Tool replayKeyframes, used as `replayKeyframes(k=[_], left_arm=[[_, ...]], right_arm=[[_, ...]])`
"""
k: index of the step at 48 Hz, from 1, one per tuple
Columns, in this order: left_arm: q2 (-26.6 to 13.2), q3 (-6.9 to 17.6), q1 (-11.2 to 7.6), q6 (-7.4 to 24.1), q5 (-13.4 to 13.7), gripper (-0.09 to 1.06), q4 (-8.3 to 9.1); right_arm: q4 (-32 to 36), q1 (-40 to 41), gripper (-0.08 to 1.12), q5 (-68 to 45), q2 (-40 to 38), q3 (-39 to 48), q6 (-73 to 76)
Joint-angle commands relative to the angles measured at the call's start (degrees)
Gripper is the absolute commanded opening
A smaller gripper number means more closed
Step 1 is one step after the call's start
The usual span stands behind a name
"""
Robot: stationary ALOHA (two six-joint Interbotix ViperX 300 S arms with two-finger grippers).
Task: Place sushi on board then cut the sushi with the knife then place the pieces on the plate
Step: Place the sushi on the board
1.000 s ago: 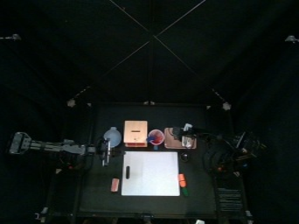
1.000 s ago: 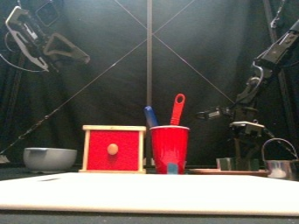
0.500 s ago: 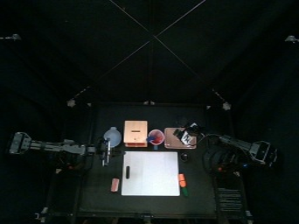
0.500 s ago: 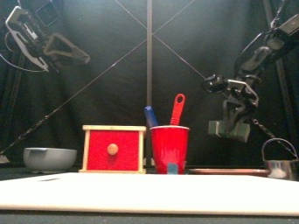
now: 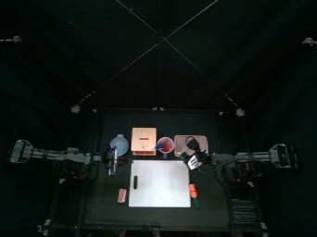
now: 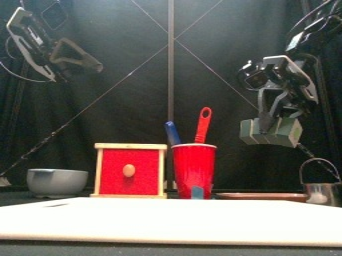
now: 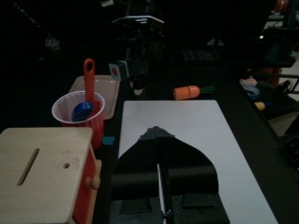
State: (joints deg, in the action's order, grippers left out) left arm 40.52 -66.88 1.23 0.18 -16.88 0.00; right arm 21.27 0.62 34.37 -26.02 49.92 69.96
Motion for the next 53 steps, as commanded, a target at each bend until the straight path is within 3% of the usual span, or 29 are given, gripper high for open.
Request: replayKeyframes(k=[1,12,25,40,53], left_arm=[[-0.1,1.0,1.14,0.2,-0.4,-0.01,0.09],[-0.1,0.5,3.16,0.1,-0.3,-0.01,-0.09],[-0.1,0.0,3.96,0.2,-0.4,-0.01,0.0],[0.0,-0.3,4.13,0.2,-0.3,-0.01,0.09],[0.2,-1.0,4.39,0.3,0.2,-0.01,0.62]], right_arm=[[8.0,-6.0,0.59,3.3,1.8,-3.6,11.3],[17.8,-13.6,0.59,8.3,8.9,-9.3,34.0],[19.8,-17.9,0.59,11.3,20.4,-16.2,50.9],[14.6,-18.9,0.59,11.9,32.3,-26.4,57.9],[7.9,-19.3,0.59,16.0,37.8,-32.7,57.7]])
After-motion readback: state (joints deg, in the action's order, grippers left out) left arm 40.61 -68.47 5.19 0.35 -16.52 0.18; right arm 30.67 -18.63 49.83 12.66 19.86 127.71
